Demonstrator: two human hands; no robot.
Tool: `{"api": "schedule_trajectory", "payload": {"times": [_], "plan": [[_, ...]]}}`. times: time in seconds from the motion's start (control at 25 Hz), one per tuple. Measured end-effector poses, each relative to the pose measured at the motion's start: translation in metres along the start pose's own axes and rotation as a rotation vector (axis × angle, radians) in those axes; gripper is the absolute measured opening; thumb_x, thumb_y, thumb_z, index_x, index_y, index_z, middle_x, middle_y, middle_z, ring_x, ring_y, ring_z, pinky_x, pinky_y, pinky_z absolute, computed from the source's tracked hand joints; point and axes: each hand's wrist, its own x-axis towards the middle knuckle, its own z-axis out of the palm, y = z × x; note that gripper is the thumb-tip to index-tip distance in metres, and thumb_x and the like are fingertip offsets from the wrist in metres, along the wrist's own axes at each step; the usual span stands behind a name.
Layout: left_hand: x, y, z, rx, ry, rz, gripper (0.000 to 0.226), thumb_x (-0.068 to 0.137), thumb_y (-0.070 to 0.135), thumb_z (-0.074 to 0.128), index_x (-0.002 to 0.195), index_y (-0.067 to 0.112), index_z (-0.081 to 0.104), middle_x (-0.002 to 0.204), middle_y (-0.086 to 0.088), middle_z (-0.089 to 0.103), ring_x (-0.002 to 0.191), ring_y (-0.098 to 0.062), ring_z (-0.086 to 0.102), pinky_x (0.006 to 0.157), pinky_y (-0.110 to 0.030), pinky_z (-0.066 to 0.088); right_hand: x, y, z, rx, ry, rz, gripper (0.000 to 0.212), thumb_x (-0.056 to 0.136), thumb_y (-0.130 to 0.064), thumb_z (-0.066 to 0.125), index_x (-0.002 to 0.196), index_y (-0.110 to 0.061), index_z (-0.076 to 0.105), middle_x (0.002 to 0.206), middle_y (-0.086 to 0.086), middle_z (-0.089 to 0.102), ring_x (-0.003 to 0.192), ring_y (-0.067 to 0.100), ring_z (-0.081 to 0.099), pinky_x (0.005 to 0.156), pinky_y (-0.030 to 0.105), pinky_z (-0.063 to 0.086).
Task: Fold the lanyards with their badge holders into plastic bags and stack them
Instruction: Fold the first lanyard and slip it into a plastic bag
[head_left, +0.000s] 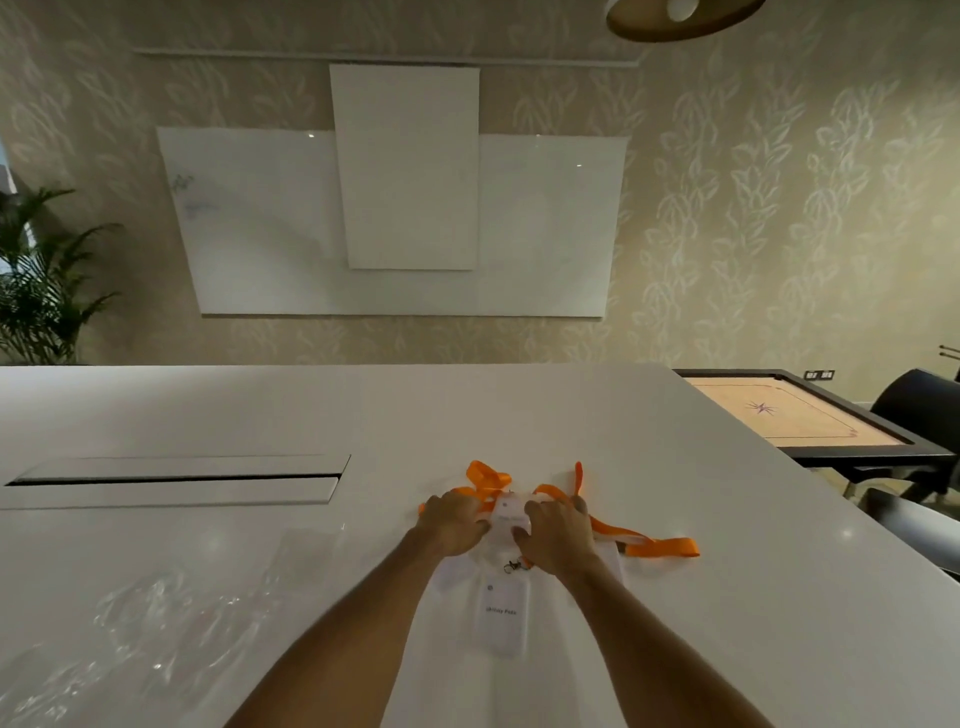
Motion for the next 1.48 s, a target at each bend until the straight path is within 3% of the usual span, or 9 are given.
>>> {"api": "schedule_trajectory", "payload": {"times": [0.2,0.4,0.68,0.92,1.04,1.2,1.28,1.4,1.48], "plan": [[0.008,0.007,0.007,-0.204,-0.029,-0.06,0.031,0.086,0.03,0.056,0.114,0.015,0.06,0.115,-0.011,0.06,0.098,-0.028,0.061,0.083,-0.04,0.053,0.003,-0.002,0.01,0.105,-0.002,0.112,0.036,0.087,-0.041,0.049,0.112,-0.019,0.063,0.116,0.002,0.063,0.112,0.023,0.057,0.108,0.044,0.027],[0.017,0.009,0.012,-0.273,-0.054,-0.12,0.03,0.084,0.025,0.056,0.11,0.011,0.061,0.108,-0.014,0.061,0.09,-0.027,0.062,0.075,-0.036,0.054,0.007,-0.006,0.018,0.304,0.019,0.225,0.029,0.086,-0.029,0.051,0.109,-0.017,0.062,0.109,0.003,0.066,0.11,0.025,0.058,0.11,0.048,0.029],[0.029,0.02,0.005,-0.385,-0.097,-0.274,0.028,0.086,0.015,0.052,0.111,0.003,0.058,0.106,-0.014,0.063,0.094,-0.026,0.06,0.077,-0.033,0.051,0.014,-0.012,0.022,0.571,0.105,0.434,0.023,0.088,-0.014,0.051,0.105,-0.016,0.065,0.101,0.004,0.07,0.109,0.024,0.059,0.114,0.045,0.022],[0.032,0.022,-0.005,-0.67,0.016,-0.404,0.025,0.081,0.01,0.051,0.101,0.001,0.063,0.097,-0.017,0.068,0.089,-0.03,0.065,0.07,-0.034,0.054,0.02,-0.015,0.005,0.708,0.172,0.511,0.031,0.083,-0.004,0.045,0.099,-0.013,0.069,0.09,0.007,0.071,0.085,0.025,0.06,0.097,0.041,0.043],[0.031,0.019,-0.018,-0.913,0.063,-0.449,0.021,0.08,0.011,0.056,0.095,-0.002,0.065,0.095,-0.017,0.07,0.077,-0.028,0.068,0.067,-0.036,0.056,0.024,-0.011,-0.009,0.842,0.188,0.516,0.036,0.083,-0.007,0.048,0.113,-0.012,0.067,0.11,0.009,0.07,0.105,0.03,0.061,0.09,0.035,0.048],[0.021,0.02,-0.04,-1.134,0.076,-0.4,0.012,0.088,0.003,0.055,0.094,0.002,0.065,0.097,-0.018,0.066,0.079,-0.03,0.063,0.066,-0.035,0.054,0.028,-0.01,-0.037,0.948,0.229,0.462,0.035,0.086,-0.006,0.054,0.12,-0.009,0.065,0.124,0.007,0.066,0.112,0.021,0.061,0.079,0.018,0.041],[0.016,0.022,-0.053,-1.183,0.094,-0.36,0.012,0.089,0.003,0.056,0.097,0.003,0.065,0.1,-0.018,0.067,0.083,-0.029,0.065,0.07,-0.038,0.055,0.031,-0.011,-0.048,0.966,0.275,0.425,0.033,0.087,-0.007,0.055,0.117,-0.01,0.067,0.122,0.006,0.067,0.108,0.019,0.063,0.076,0.018,0.041],[0.009,0.026,-0.081,-1.272,0.12,-0.307,0.01,0.09,0.002,0.057,0.098,0.004,0.063,0.096,-0.012,0.066,0.071,-0.019,0.064,0.058,-0.029,0.053,0.035,-0.01,-0.06,1.067,0.345,0.365,0.033,0.089,-0.003,0.047,0.111,-0.01,0.07,0.113,0.005,0.071,0.097,0.018,0.065,0.07,0.02,0.045],[0.004,0.031,-0.103,-1.286,0.142,-0.259,0.011,0.089,0.002,0.057,0.098,0.005,0.063,0.098,-0.011,0.066,0.073,-0.018,0.064,0.059,-0.027,0.052,0.038,-0.008,-0.067,1.217,0.351,0.334,0.037,0.086,0.002,0.042,0.107,-0.008,0.071,0.106,0.005,0.071,0.094,0.02,0.064,0.069,0.022,0.049]]}}
